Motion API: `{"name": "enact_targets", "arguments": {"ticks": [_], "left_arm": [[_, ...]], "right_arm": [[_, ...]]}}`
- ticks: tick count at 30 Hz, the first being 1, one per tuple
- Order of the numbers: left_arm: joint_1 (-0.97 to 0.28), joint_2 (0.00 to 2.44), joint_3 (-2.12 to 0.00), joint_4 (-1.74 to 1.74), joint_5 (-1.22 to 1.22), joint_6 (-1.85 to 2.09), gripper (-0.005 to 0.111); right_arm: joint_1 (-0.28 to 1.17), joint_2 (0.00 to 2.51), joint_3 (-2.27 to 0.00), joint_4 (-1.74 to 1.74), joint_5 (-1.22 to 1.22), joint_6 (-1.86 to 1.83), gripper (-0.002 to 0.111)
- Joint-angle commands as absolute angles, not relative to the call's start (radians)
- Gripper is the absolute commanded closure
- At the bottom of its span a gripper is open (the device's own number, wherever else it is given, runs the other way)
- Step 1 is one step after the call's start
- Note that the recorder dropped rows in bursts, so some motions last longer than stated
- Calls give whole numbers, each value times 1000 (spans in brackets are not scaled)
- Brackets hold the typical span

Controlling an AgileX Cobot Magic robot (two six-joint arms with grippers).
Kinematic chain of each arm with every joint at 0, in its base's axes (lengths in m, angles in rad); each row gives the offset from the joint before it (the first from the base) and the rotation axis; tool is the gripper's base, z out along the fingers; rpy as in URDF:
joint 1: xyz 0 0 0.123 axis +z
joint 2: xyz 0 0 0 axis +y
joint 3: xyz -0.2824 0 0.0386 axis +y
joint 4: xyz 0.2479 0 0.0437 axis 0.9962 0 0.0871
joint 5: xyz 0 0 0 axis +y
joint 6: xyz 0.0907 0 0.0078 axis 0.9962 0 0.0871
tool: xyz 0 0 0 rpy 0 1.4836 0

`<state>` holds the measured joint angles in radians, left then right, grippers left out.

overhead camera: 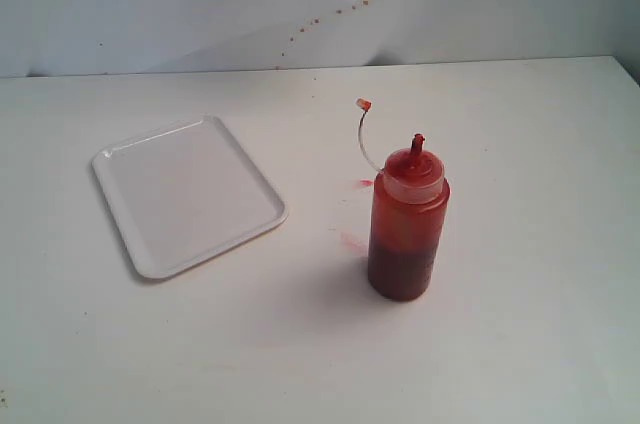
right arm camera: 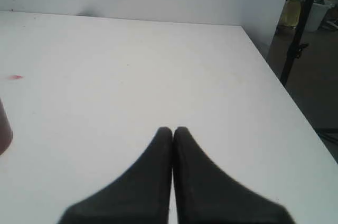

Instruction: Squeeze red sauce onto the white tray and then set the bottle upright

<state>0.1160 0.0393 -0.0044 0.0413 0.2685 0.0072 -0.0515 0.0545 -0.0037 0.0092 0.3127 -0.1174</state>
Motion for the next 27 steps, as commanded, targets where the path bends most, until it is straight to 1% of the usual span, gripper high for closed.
{"name": "enact_targets", "arguments": {"ticks": [1, 9, 13, 17, 20, 23, 27], "left_arm": [[110, 34, 0, 32, 266, 9, 107], [110, 34, 0, 35, 266, 11, 107], [110, 34, 0, 165, 266, 11, 107], [110, 34, 0, 182, 234, 11, 107], [110, 34, 0, 152, 116, -36, 107], [110, 34, 0, 81, -120, -79, 107], [110, 34, 0, 81, -331, -79, 107]], "right_arm": [[-59, 52, 0, 15, 305, -118, 108], [-59, 52, 0, 15, 305, -118, 108], [-59, 52, 0, 15, 305, -118, 108], [-59, 52, 0, 15, 305, -118, 108], [-59, 52, 0, 15, 305, -118, 108], [-59, 52, 0, 15, 305, -118, 108], [-59, 52, 0, 15, 305, -118, 108]]}}
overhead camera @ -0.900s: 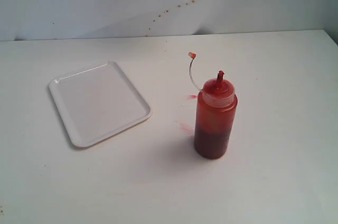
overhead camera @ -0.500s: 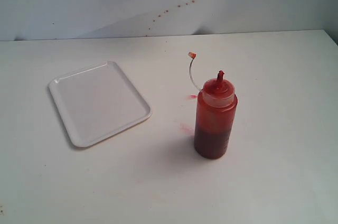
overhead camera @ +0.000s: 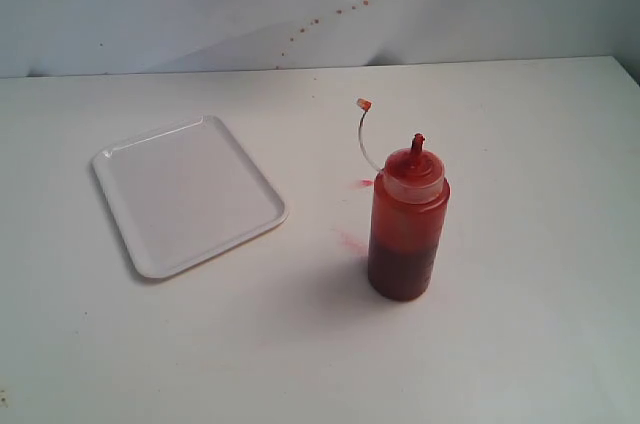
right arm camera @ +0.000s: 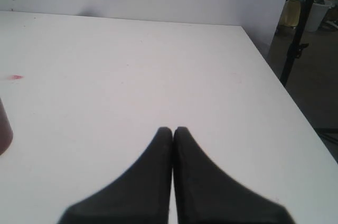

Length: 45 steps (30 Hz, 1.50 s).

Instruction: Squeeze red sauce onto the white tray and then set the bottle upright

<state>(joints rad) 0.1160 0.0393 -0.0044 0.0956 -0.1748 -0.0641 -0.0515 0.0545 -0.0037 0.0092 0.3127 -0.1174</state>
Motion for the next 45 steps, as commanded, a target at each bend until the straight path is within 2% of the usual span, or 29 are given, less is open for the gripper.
{"name": "enact_targets", "arguments": {"ticks": [1, 2, 3, 5, 7, 10, 13, 16, 18, 22, 24, 28, 33, 36, 45], "left_arm": [[110, 34, 0, 81, -431, -80, 107], [110, 34, 0, 81, -501, -92, 107], [110, 34, 0, 98, -616, -276, 107], [110, 34, 0, 213, -717, -857, 107], [110, 36, 0, 235, -782, -1016, 107], [110, 38, 0, 216, -787, -876, 107], [110, 87, -23, -120, -603, -729, 107], [110, 220, -135, -250, -616, -572, 107], [110, 360, -227, -64, -616, -603, 107], [110, 723, -423, 523, -669, -883, 107], [110, 873, -462, 613, -788, -937, 107], [110, 1246, -512, 679, -1211, -900, 107], [110, 1594, -667, 1040, -1221, -856, 107], [102, 1729, -724, 1236, -1221, -870, 107], [99, 1888, -727, 1278, -1221, -724, 107]], "right_arm": [[-59, 52, 0, 15, 305, -118, 108], [-59, 52, 0, 15, 305, -118, 108], [-59, 52, 0, 15, 305, -118, 108], [-59, 52, 0, 15, 305, -118, 108], [-59, 52, 0, 15, 305, -118, 108], [-59, 52, 0, 15, 305, -118, 108], [-59, 52, 0, 15, 305, -118, 108], [-59, 52, 0, 15, 305, -118, 108], [-59, 52, 0, 15, 305, -118, 108], [-59, 52, 0, 15, 305, -118, 108], [-59, 52, 0, 15, 305, -118, 108], [-59, 52, 0, 15, 305, -118, 108], [-59, 52, 0, 15, 305, -118, 108], [-59, 52, 0, 15, 305, -118, 108], [-59, 52, 0, 15, 305, -118, 108]]}}
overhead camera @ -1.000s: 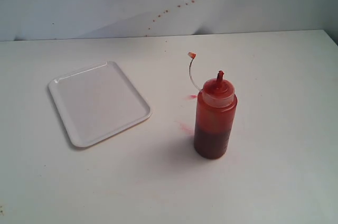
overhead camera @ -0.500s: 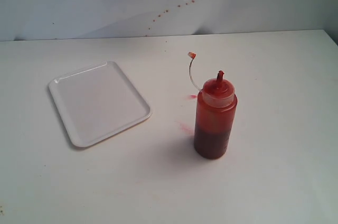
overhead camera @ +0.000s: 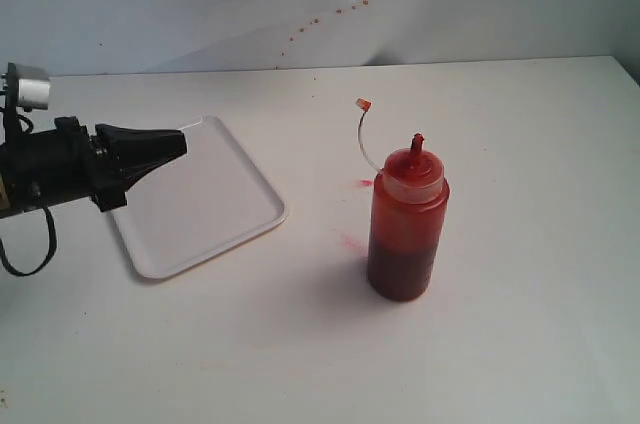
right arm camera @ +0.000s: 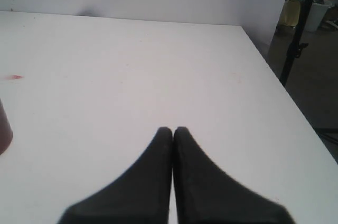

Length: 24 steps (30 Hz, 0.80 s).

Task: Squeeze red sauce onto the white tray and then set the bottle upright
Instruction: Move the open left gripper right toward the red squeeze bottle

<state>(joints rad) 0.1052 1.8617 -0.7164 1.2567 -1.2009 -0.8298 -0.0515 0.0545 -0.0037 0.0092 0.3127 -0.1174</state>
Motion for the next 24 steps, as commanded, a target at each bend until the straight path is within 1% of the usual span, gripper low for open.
{"name": "enact_targets", "arguments": {"ticks": [1, 6, 9, 13, 16, 20, 24], "left_arm": [[99, 1894, -727, 1288, -1221, -694, 107], [99, 1928, -727, 1313, -1221, -669, 107], [62, 1955, -727, 1332, -1221, -652, 107], [-33, 1979, -727, 1360, -1221, -545, 107], [-77, 1983, -727, 1360, -1221, -524, 107], [-108, 1983, -727, 1360, -1221, -522, 106], [-112, 1983, -727, 1386, -1221, -522, 106]], "right_arm": [[-59, 52, 0, 15, 305, -118, 108], [-59, 52, 0, 15, 305, -118, 108], [-59, 52, 0, 15, 305, -118, 108], [-59, 52, 0, 15, 305, -118, 108], [-59, 52, 0, 15, 305, -118, 108], [-59, 52, 0, 15, 305, -118, 108], [-59, 52, 0, 15, 305, -118, 108]]}}
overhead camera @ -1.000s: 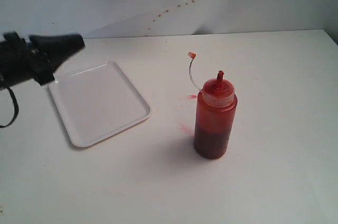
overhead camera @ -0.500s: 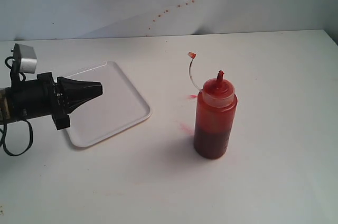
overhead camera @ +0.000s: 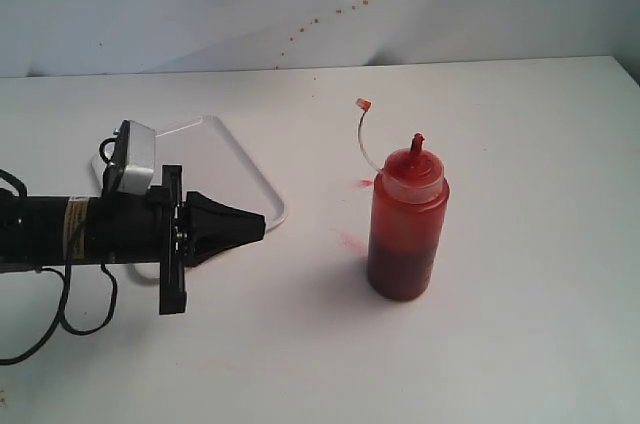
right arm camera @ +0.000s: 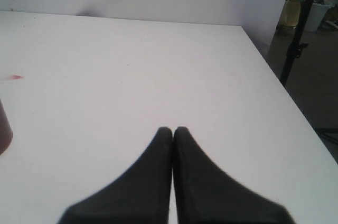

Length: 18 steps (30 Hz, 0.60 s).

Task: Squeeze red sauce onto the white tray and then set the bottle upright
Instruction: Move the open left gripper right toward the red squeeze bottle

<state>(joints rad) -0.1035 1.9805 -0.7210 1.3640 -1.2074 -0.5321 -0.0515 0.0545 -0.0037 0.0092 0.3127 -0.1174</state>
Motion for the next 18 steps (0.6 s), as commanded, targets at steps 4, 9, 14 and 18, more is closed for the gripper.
{"name": "enact_targets", "arguments": {"ticks": [4, 9, 14, 18], "left_arm": [[-120, 1984, -727, 1399, -1221, -522, 106], [-177, 2030, -727, 1365, -1221, -522, 78], [-220, 2053, -728, 1241, -1221, -522, 6], [-220, 2053, -728, 1161, -1221, -528, 2]], "right_arm": [[-59, 52, 0, 15, 305, -118, 108], [-59, 52, 0, 15, 305, -118, 108], [-59, 52, 0, 15, 305, -118, 108], [-59, 52, 0, 15, 305, -118, 108]]}}
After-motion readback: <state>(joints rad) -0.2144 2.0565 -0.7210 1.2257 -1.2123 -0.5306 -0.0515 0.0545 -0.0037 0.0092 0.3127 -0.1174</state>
